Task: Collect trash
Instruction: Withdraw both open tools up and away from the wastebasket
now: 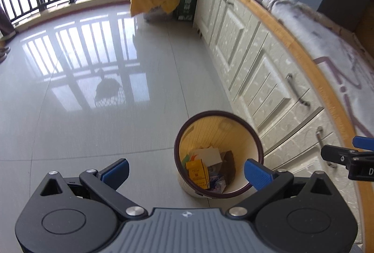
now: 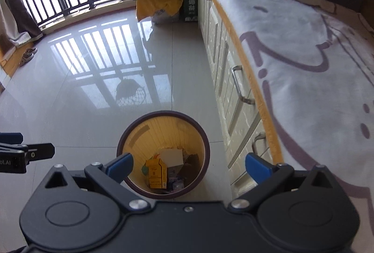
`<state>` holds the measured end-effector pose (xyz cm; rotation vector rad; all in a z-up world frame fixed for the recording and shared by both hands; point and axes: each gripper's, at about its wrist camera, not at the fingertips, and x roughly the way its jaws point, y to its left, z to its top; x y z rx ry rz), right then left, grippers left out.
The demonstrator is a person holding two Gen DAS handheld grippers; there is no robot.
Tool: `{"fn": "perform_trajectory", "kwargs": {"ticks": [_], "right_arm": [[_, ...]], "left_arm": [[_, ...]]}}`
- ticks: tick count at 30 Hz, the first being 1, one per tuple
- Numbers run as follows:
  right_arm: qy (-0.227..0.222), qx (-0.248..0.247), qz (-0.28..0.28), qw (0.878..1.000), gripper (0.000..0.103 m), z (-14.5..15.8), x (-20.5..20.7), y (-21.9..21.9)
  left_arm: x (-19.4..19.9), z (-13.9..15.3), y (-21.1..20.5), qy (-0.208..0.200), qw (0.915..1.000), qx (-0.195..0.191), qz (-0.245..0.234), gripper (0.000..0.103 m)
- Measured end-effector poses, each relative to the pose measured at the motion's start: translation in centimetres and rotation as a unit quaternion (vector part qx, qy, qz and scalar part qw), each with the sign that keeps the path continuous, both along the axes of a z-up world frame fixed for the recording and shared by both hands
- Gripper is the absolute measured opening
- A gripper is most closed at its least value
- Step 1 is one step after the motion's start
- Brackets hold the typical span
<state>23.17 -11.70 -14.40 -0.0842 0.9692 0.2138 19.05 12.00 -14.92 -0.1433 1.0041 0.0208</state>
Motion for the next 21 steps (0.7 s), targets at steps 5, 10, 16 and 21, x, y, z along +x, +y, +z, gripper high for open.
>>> {"fn": "perform_trajectory", "kwargs": {"ticks": [5,10,16,21], "right_arm": [[-0.022,0.01,-0.013,1.0,0.103,2.7,-2.0,-0.6],[-0.046,0.01,-0.012,0.999,0.103,5.1,-4.4,-0.8],[-0.073,0.01,-0.017,0.997,0.103,7.7,-7.3,-1.3],[-0.091,0.005,-0.016,0.996,0.103,9.0,-9.9,-1.8]], "left_arm": [[-1.8,2.6,-0.3,-0.025,0.9997,0.005,-0.002,0.103],[-3.8,4.7,-0.9,-0.041,0.9989,0.022,0.0,0.103],[-6.5,6.8,-1.6,-0.065,0.9975,0.024,-0.01,0.103],[-8.6,8.4,-2.5,-0.09,0.9947,0.048,-0.009,0.103]]}}
